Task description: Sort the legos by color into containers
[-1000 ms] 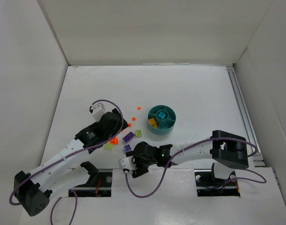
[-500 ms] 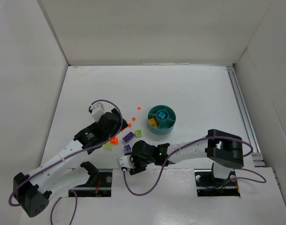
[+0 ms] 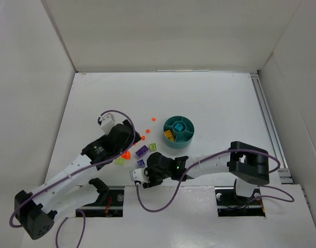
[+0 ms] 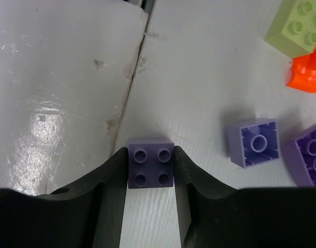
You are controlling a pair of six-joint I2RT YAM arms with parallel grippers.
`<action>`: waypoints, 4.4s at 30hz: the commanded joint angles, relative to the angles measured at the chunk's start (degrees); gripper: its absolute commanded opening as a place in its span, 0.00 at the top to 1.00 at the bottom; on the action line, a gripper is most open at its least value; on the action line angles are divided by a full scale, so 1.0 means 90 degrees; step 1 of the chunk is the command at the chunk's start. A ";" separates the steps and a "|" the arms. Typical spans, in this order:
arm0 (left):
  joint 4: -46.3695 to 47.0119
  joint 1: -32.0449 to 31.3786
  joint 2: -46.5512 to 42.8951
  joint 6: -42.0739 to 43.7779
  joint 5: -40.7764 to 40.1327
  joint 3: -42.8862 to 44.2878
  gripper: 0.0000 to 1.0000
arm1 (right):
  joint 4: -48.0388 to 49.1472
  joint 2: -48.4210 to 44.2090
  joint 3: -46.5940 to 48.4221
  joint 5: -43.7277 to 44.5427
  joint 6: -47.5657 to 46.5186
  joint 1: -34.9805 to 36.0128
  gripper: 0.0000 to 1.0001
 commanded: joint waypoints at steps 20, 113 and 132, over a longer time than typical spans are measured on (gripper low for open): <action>0.0743 0.0028 0.0547 0.0872 0.0094 0.0323 0.00 | -0.1009 -0.3634 -0.0797 0.2176 0.1106 -0.3183 0.80; 0.1974 -0.1211 0.3486 0.2346 0.0983 -0.0088 0.71 | -0.1322 -0.4259 -0.1197 0.1433 0.0950 -0.3682 0.21; 0.3533 -0.2208 0.2042 0.3213 0.0182 0.0596 0.78 | -0.2708 -0.6201 -0.1383 0.4285 0.2825 -0.5146 0.17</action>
